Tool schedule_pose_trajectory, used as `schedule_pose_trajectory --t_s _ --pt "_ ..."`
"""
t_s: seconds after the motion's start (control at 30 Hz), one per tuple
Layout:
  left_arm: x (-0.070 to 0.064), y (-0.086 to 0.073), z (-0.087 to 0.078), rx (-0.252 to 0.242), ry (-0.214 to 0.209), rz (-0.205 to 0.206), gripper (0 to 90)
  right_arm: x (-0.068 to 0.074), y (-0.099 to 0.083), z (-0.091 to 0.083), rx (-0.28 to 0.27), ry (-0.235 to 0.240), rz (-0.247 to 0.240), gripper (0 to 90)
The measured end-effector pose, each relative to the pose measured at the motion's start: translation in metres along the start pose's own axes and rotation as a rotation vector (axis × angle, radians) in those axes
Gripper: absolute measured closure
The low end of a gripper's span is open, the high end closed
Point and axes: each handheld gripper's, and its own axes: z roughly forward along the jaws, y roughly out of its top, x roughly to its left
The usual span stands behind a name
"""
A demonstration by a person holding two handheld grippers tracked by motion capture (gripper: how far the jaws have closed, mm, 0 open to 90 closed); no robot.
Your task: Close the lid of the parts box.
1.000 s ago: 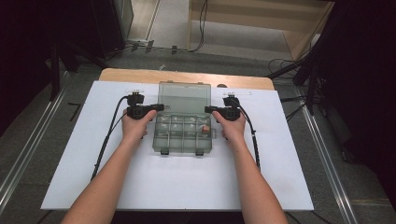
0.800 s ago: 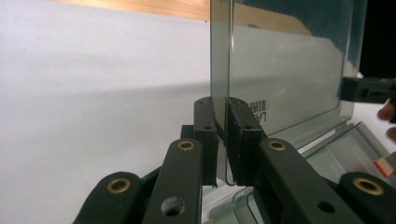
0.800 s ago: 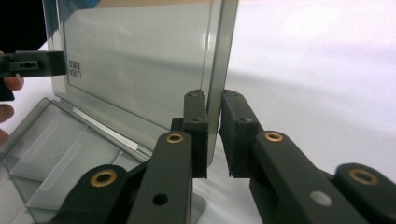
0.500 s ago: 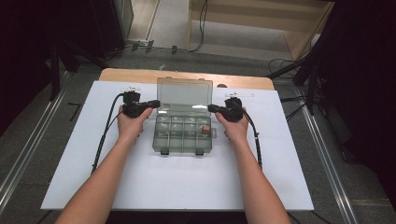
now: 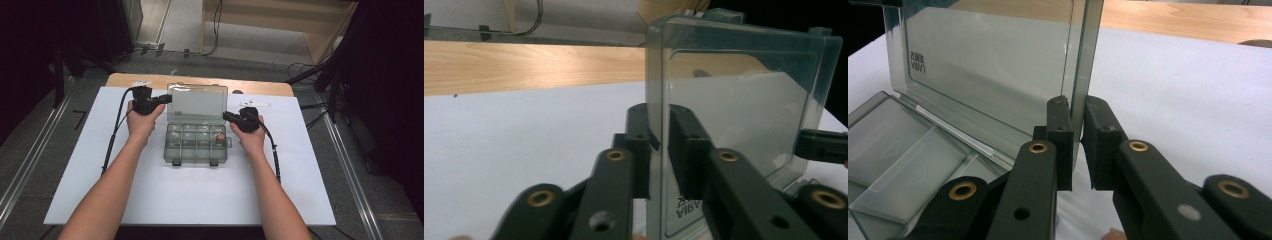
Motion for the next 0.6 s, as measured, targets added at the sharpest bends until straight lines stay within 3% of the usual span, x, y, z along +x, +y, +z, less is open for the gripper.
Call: schedule_pose_trajectory --t_s 0.13,0.2,0.37,0.4,0.5,0.6 --pt "-0.004 -0.001 -0.005 -0.015 0.012 0.04 83.8 0.0 0.003 0.001 0.016 -0.01 -0.002 78.0" --pt "-0.005 -0.002 -0.007 -0.022 0.003 0.049 84.1 0.0 0.006 0.001 0.005 -0.016 -0.007 69.6" --pt "-0.005 -0.004 -0.008 -0.035 0.0 0.063 84.3 -0.001 0.03 -0.012 -0.051 0.009 0.055 74.4" --pt "-0.005 -0.004 -0.008 -0.039 -0.002 0.073 84.3 0.0 0.035 -0.014 -0.057 0.005 0.058 74.5" --pt "-0.005 -0.004 -0.011 -0.047 -0.017 0.102 84.4 0.005 0.046 -0.015 -0.055 -0.074 0.017 74.3" --pt "-0.004 -0.004 -0.011 -0.041 -0.018 0.088 84.6 0.005 0.047 -0.011 -0.062 -0.068 0.022 74.8"
